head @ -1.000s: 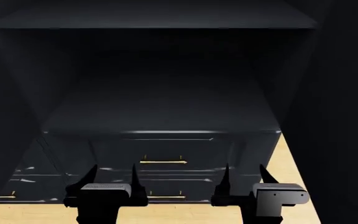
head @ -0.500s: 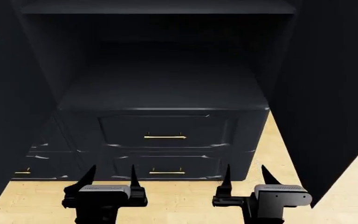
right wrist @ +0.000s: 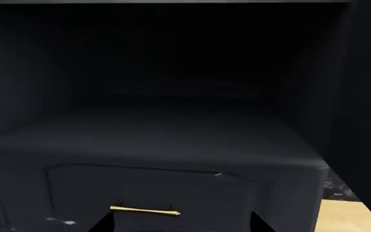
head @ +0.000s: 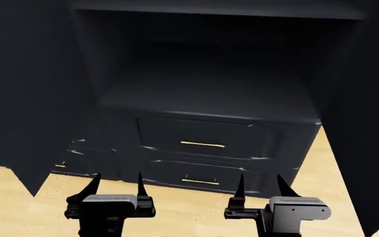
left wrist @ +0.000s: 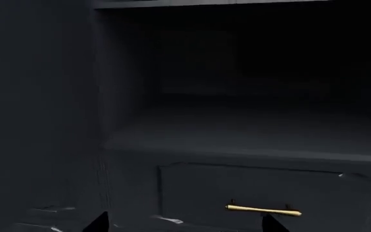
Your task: A wet mug is on the counter and needs to be dried. Pick it up and place it upside down in the open cabinet.
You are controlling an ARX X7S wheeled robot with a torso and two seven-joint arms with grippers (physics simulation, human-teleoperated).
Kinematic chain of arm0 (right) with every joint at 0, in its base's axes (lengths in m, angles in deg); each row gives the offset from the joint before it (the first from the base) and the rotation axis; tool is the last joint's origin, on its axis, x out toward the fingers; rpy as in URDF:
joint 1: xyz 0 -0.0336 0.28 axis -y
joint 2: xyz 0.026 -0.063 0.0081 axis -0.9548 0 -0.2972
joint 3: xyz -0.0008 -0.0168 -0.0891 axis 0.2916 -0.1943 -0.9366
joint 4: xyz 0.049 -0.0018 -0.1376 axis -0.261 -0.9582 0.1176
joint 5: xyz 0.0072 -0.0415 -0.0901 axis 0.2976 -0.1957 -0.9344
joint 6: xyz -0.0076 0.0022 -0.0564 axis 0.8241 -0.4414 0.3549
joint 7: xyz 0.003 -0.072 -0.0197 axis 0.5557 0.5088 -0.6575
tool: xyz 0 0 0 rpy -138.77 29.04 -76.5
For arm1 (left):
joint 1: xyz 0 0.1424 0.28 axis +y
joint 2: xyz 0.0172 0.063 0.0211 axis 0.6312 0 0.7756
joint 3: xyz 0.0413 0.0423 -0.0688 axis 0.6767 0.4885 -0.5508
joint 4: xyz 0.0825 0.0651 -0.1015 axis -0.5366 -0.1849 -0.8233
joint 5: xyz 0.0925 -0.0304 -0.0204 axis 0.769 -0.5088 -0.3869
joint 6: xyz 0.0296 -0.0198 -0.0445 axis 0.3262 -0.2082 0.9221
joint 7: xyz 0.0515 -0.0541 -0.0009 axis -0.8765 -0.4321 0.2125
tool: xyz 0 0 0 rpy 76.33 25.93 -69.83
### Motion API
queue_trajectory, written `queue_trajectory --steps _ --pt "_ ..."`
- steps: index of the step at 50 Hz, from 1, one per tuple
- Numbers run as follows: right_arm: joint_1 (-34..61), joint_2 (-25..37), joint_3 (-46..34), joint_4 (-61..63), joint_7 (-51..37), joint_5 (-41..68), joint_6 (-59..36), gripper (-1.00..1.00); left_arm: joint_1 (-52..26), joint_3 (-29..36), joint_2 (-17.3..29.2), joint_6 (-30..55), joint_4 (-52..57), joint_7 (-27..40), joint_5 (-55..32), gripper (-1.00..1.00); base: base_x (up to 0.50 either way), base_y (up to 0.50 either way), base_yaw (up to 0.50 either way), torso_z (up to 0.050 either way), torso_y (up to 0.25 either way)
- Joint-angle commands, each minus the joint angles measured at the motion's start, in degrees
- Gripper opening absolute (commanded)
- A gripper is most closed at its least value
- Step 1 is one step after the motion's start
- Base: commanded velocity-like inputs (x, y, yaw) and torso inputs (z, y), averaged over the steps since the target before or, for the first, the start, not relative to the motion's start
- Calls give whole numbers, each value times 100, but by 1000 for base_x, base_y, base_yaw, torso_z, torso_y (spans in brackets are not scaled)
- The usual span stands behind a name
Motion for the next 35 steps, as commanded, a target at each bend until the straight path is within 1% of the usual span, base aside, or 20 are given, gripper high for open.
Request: queue_trajectory --steps 1,12,23,35 --pt "6 49 -111 -8 -73 -16 24 100 -31 54 62 -17 1 64 -47 100 -112 -15 500 0 0" --pt "-4 101 -214 11 -117 -26 17 100 -19 113 110 -87 -17 114 -64 100 -110 -19 500 0 0" --pt "106 120 -281 -70 -163 -1 -2 100 -167 140 148 -92 -145 135 -127 100 -105 -26 500 0 0" --pt "143 164 -316 -111 -200 66 -9 100 -212 178 185 -99 -196 174 -181 100 -53 -17 500 0 0"
